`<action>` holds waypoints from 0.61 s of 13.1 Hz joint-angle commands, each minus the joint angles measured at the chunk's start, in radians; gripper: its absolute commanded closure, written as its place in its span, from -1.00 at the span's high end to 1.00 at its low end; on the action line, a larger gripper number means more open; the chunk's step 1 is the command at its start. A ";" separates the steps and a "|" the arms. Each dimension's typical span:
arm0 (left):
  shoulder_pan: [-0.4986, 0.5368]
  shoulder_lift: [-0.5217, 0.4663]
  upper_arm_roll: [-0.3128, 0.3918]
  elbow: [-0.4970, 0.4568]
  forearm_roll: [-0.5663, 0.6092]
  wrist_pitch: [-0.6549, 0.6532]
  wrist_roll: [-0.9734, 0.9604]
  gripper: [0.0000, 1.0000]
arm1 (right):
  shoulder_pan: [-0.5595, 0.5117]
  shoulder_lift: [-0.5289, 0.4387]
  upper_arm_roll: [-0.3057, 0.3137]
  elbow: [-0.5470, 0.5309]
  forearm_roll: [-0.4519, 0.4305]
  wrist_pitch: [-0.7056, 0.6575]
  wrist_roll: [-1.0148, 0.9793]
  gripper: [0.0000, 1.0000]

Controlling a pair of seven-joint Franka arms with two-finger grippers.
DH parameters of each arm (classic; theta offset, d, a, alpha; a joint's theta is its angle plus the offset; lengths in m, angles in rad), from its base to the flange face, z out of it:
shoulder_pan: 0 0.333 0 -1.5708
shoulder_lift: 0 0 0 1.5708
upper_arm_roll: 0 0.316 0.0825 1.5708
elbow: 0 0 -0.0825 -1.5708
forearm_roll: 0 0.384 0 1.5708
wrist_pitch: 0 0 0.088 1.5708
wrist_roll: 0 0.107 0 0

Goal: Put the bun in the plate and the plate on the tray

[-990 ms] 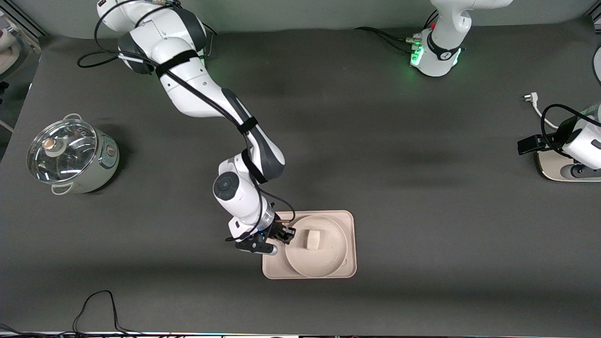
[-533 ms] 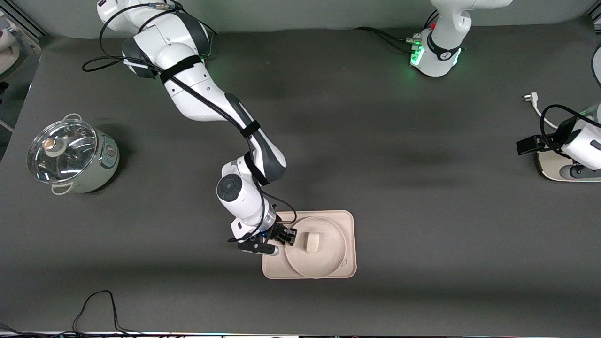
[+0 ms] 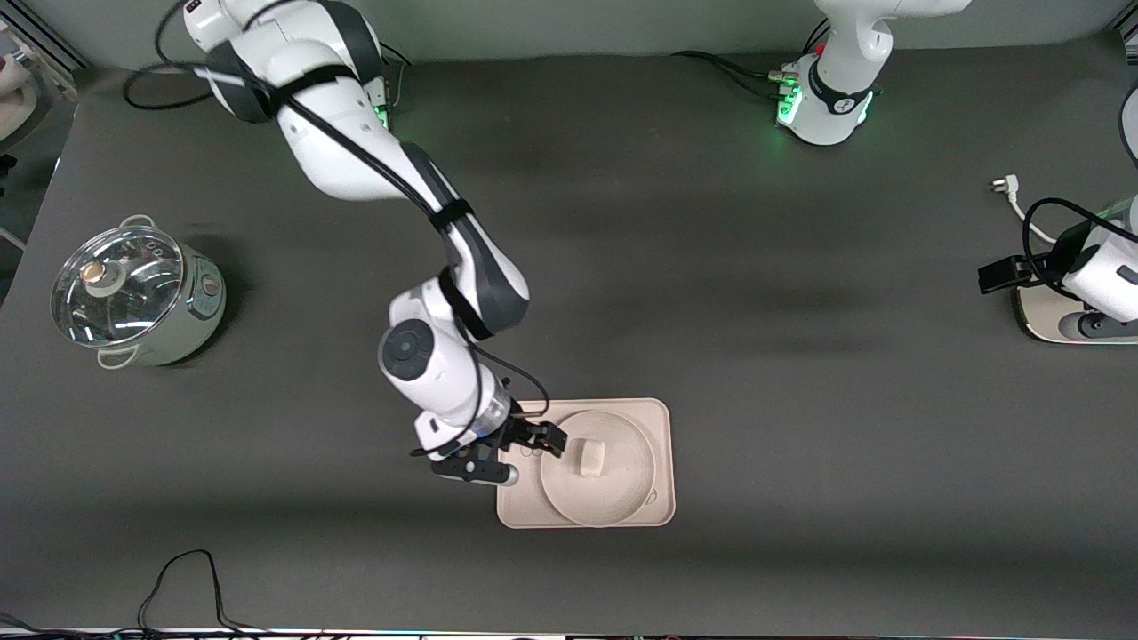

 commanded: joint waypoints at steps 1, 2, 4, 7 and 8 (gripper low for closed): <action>-0.007 0.004 0.001 0.017 0.008 -0.013 0.014 1.00 | 0.003 -0.183 -0.035 -0.069 -0.024 -0.211 -0.006 1.00; -0.007 0.004 0.001 0.018 0.009 -0.012 0.014 1.00 | -0.016 -0.258 -0.032 -0.110 -0.074 -0.258 -0.006 1.00; -0.007 0.004 0.001 0.018 0.008 -0.013 0.014 1.00 | -0.075 -0.427 0.006 -0.230 -0.174 -0.318 -0.021 1.00; -0.007 0.004 0.001 0.018 0.008 -0.015 0.013 1.00 | -0.279 -0.676 0.174 -0.412 -0.277 -0.430 -0.082 1.00; -0.005 0.004 0.001 0.018 0.009 -0.015 0.014 1.00 | -0.331 -0.740 0.201 -0.445 -0.286 -0.485 -0.128 1.00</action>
